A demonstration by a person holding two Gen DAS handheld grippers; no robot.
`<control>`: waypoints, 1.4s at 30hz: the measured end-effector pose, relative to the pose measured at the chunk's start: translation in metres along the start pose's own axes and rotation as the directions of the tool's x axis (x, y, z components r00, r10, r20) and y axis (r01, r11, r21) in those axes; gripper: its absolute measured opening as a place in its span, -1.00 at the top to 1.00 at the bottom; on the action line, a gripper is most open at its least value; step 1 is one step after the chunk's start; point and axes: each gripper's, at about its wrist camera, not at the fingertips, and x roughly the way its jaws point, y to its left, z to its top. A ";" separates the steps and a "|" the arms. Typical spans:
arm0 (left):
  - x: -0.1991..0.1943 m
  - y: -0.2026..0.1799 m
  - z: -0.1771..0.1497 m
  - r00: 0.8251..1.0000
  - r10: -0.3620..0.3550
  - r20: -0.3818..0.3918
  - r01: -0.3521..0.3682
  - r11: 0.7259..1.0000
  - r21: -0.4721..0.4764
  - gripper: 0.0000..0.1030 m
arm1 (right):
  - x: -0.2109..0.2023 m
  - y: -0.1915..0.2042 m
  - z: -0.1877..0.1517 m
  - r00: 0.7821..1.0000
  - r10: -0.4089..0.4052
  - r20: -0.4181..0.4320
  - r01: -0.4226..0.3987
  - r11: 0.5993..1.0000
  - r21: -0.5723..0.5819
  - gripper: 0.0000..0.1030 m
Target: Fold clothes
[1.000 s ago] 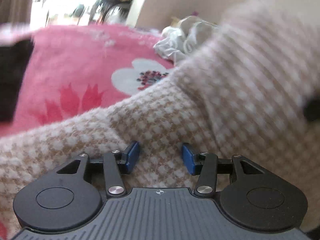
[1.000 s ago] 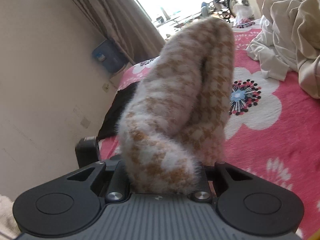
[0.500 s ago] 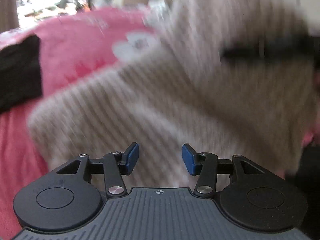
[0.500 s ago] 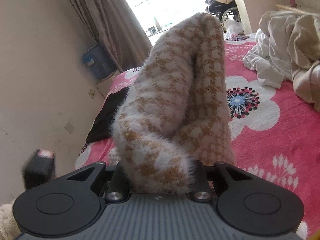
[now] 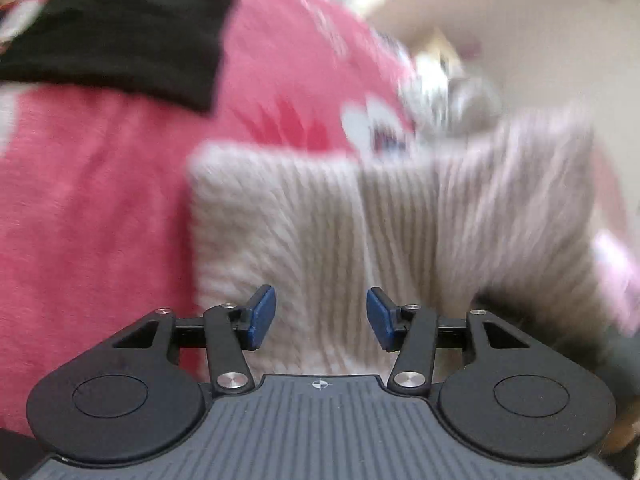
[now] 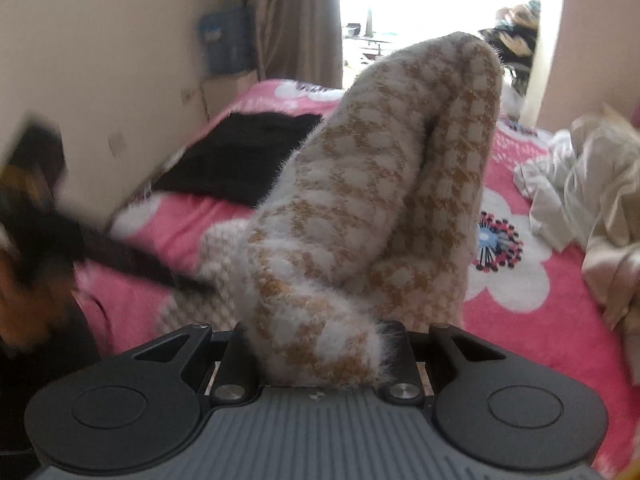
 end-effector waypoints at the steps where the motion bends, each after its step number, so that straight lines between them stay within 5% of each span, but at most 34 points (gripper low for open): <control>1: -0.007 0.006 0.006 1.000 -0.008 0.027 0.008 1.000 -0.019 -0.01 | 0.005 0.013 -0.001 1.000 -0.024 -0.011 0.023 0.999 -0.048 0.51; 4: -0.023 0.015 0.009 0.997 -0.029 0.076 0.033 0.998 -0.044 -0.03 | 0.022 0.052 -0.006 0.994 -0.103 -0.032 0.094 0.975 -0.200 0.51; 9: -0.042 0.002 0.011 0.989 -0.065 0.129 0.066 0.998 -0.003 -0.04 | 0.064 0.103 -0.022 0.958 -0.282 -0.047 0.239 0.880 -0.411 0.51; 18: -0.047 -0.032 0.020 0.974 -0.010 0.227 -0.028 0.986 0.163 -0.08 | 0.108 0.139 -0.030 0.887 -0.460 -0.047 0.365 0.759 -0.540 0.34; 23: -0.045 -0.052 0.028 0.963 -0.022 0.269 -0.051 0.965 0.258 -0.29 | 0.126 0.151 -0.035 0.851 -0.523 -0.041 0.408 0.709 -0.575 0.10; 28: -0.014 -0.059 0.036 0.975 0.069 0.213 -0.128 0.953 0.275 -0.29 | 0.140 0.166 -0.042 0.816 -0.577 -0.024 0.449 0.660 -0.603 0.07; 37: -0.013 -0.065 0.039 0.978 0.091 0.187 -0.140 0.954 0.265 -0.29 | 0.144 0.176 -0.048 0.787 -0.617 0.004 0.469 0.594 -0.653 0.02; 42: -0.040 -0.073 0.038 0.977 0.031 0.211 -0.090 0.957 0.276 -0.35 | 0.144 0.181 -0.053 0.777 -0.629 0.024 0.472 0.557 -0.683 -0.01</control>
